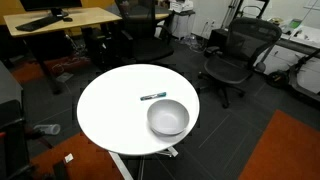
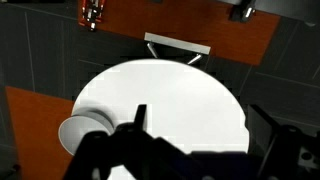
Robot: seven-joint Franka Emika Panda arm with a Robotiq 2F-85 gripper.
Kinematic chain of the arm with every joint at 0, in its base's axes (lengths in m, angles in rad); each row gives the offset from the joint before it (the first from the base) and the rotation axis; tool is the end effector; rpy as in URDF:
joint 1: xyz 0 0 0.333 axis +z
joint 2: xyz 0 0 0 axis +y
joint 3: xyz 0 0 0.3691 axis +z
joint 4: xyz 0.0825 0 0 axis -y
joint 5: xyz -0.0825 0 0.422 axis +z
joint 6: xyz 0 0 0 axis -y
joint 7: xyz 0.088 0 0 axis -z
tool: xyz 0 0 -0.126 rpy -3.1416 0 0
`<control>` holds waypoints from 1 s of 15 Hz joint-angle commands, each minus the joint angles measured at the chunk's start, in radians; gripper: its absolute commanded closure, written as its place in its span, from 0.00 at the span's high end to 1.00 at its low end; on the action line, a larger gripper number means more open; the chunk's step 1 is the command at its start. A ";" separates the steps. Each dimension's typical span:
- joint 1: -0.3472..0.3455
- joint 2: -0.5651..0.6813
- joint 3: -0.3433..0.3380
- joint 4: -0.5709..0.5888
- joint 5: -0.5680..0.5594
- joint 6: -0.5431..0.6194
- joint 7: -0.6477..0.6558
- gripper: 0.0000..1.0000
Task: Put the marker into the bowl.
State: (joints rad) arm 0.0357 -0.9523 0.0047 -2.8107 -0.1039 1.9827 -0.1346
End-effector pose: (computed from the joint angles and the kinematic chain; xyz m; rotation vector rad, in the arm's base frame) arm 0.2783 0.0029 0.4600 3.0124 0.3159 0.1807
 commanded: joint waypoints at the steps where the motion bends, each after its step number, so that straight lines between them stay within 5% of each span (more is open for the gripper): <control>1: 0.005 0.002 -0.004 -0.006 -0.004 -0.006 0.004 1.00; 8: 0.006 0.026 -0.006 -0.013 -0.003 0.002 0.003 1.00; 15: -0.034 0.255 0.019 0.147 -0.036 0.022 0.058 1.00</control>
State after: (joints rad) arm 0.0244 -0.8360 0.0043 -2.7514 -0.1163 1.9920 -0.1257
